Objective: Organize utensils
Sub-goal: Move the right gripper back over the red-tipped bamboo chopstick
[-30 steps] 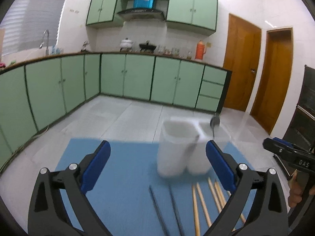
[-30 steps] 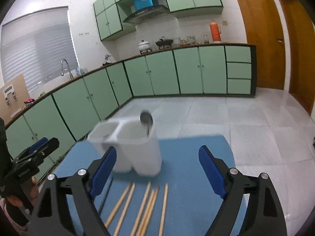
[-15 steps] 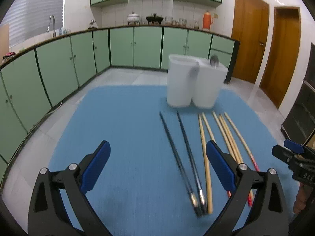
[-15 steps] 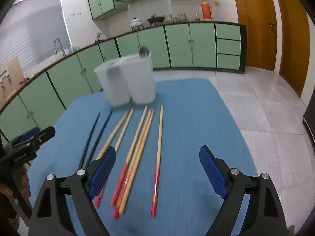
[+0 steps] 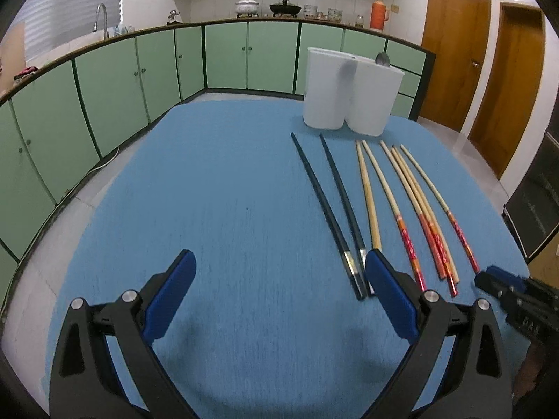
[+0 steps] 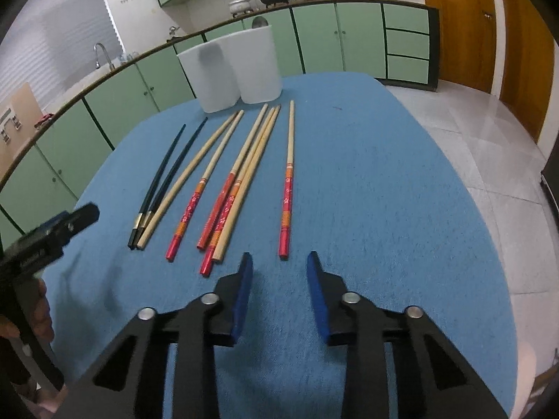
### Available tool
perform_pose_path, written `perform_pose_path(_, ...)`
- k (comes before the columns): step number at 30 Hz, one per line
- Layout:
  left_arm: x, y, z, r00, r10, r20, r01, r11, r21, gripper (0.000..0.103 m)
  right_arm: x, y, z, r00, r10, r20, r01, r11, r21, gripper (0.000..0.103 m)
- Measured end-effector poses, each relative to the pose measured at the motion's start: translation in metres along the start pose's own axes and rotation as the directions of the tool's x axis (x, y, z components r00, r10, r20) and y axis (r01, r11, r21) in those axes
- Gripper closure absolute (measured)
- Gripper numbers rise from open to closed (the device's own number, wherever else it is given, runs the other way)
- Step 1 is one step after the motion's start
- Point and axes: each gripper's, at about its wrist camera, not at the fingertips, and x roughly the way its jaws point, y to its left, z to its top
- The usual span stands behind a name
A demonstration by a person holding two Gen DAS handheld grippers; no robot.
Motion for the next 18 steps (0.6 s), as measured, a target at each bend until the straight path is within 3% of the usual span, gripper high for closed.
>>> perform_pose_path(3,0.001,-0.002,-0.002,1.000,-0.003,-0.005,0.003,1.000,-0.002,0.009,0.005,0.001,0.003,1.000,-0.010,0.001,0.010,1.000,-0.005,0.087)
perform_pose_path(10,0.003,-0.007,0.000,1.000,-0.013,-0.016,0.013,1.000,0.000,0.009,0.011,0.009,0.003,0.999,-0.052,0.014,0.053,0.997,-0.050,0.088)
perform_pose_path(14,0.005,-0.008,-0.001,0.999,-0.017,-0.029,0.017,1.000,0.007,0.009,0.012,0.010,0.003,0.997,-0.078,0.022,0.080,0.995,-0.065,0.097)
perform_pose_path(18,0.009,-0.013,-0.004,0.998,-0.026,-0.051,0.027,0.999,0.017,0.013,0.011,0.006,0.003,0.997,-0.073,0.021,0.074,0.996,-0.055,0.097)
